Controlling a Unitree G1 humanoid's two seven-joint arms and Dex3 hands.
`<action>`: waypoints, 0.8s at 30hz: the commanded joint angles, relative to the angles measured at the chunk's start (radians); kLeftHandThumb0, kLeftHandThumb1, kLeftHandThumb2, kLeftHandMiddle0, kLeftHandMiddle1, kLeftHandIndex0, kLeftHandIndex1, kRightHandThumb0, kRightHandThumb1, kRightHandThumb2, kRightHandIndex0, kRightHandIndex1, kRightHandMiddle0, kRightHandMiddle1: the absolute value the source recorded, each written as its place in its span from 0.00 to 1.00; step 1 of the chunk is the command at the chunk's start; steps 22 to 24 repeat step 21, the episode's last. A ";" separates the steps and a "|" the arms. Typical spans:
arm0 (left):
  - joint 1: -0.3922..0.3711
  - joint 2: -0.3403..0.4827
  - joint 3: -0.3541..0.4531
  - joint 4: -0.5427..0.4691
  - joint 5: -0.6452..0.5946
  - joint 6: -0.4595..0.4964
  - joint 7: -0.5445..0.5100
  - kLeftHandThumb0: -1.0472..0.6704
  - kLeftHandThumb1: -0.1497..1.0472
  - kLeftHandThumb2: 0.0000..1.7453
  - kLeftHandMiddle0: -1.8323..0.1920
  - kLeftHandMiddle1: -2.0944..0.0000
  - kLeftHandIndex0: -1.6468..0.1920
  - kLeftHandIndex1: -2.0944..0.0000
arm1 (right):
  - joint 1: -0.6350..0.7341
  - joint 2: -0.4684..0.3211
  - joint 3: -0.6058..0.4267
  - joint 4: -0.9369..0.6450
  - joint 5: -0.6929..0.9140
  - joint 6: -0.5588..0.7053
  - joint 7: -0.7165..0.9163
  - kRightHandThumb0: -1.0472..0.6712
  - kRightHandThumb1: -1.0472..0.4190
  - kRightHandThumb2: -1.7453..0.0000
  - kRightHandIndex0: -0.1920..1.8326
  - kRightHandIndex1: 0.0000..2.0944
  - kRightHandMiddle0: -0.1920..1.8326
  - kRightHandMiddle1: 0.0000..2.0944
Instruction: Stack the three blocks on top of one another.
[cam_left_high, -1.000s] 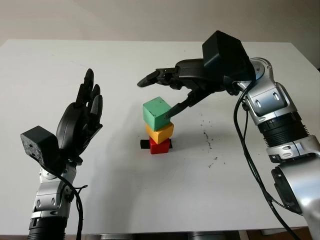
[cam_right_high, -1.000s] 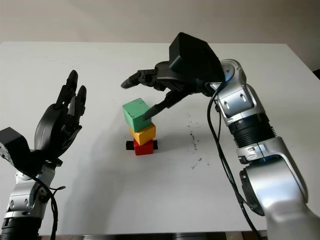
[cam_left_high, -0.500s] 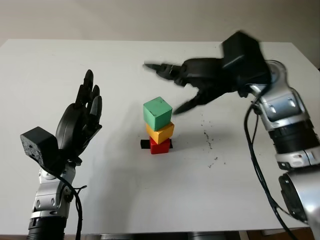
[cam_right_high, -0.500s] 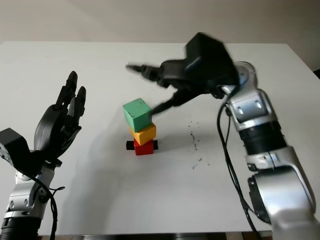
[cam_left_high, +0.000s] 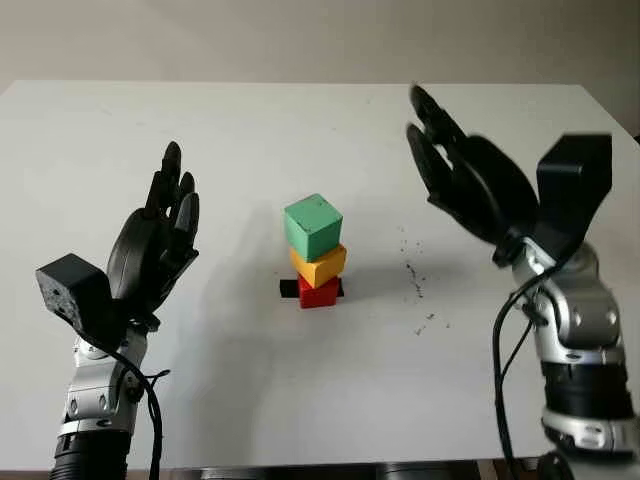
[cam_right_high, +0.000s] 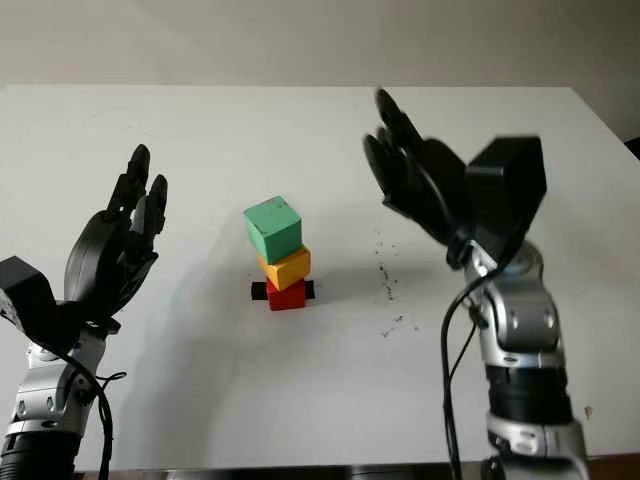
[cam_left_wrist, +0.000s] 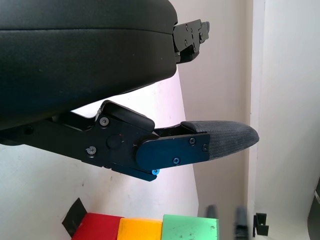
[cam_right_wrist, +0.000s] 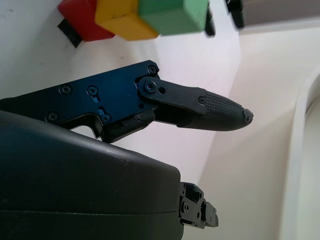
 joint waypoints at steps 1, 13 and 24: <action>-0.014 0.007 0.002 0.007 0.005 -0.014 0.001 0.15 1.00 0.31 1.00 0.99 1.00 1.00 | 0.037 0.033 -0.019 -0.014 0.016 -0.002 -0.037 0.22 0.00 0.60 0.00 0.00 0.00 0.00; -0.013 -0.003 -0.009 0.004 0.007 0.000 0.006 0.15 1.00 0.32 1.00 0.98 1.00 1.00 | 0.140 0.141 -0.017 0.027 0.061 -0.078 -0.120 0.21 0.00 0.55 0.00 0.00 0.00 0.00; 0.010 0.002 -0.013 -0.025 0.010 0.009 0.002 0.14 1.00 0.32 1.00 0.98 1.00 1.00 | 0.179 0.162 0.002 0.022 0.041 -0.138 -0.148 0.19 0.00 0.56 0.00 0.00 0.00 0.00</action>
